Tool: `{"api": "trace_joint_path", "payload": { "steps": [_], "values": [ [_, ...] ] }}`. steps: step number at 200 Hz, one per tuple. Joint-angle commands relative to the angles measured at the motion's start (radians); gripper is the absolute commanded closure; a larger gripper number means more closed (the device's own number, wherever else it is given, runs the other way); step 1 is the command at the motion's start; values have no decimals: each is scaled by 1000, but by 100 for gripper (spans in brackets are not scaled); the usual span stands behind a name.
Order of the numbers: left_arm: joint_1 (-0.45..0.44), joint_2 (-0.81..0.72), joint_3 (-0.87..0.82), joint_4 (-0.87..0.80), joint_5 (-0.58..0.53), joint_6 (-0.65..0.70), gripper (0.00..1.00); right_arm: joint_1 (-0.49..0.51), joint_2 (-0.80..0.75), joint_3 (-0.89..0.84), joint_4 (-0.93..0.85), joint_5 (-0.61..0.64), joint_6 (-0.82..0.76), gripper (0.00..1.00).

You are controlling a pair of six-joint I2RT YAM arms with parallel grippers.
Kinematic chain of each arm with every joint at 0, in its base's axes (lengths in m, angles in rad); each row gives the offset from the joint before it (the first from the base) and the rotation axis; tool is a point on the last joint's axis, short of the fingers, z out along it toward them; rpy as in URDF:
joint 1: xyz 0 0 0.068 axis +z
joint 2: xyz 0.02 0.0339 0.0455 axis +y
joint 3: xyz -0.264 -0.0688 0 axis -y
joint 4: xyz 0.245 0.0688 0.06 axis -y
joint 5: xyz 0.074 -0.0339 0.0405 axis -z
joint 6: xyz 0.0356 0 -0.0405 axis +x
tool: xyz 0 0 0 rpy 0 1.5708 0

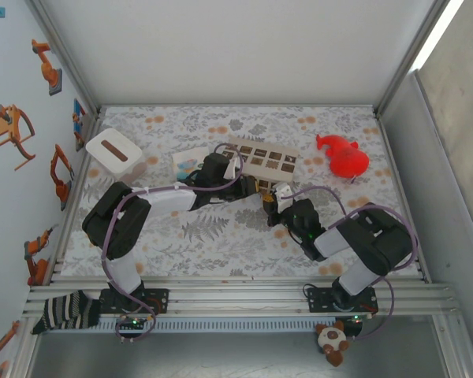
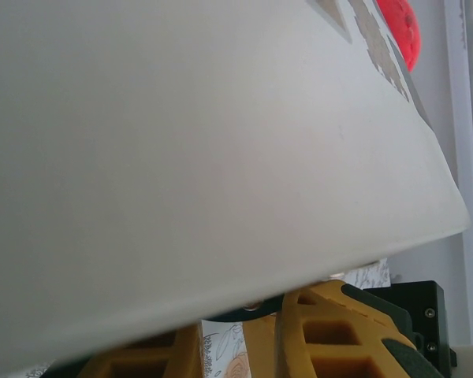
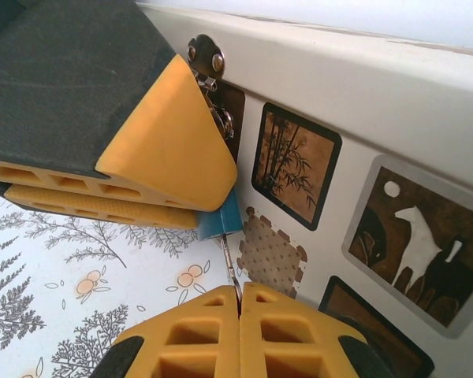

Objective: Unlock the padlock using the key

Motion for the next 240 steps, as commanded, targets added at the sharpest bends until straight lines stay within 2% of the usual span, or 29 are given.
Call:
{"api": "trace_joint_path", "payload": {
  "steps": [1, 107, 161, 240],
  "values": [
    [-8, -53, 36, 30, 50, -26, 84, -6, 28, 27, 125, 4, -18, 100],
    [-13, -62, 43, 18, 59, -24, 84, -23, 126, 84, 192, -35, -29, 100],
    [-14, -69, 41, 17, 64, -23, 84, -53, 121, 126, 191, -137, 6, 100],
    [-14, -63, 31, -13, 56, 1, 84, -73, 101, 142, 192, -164, 28, 100]
  ]
}}
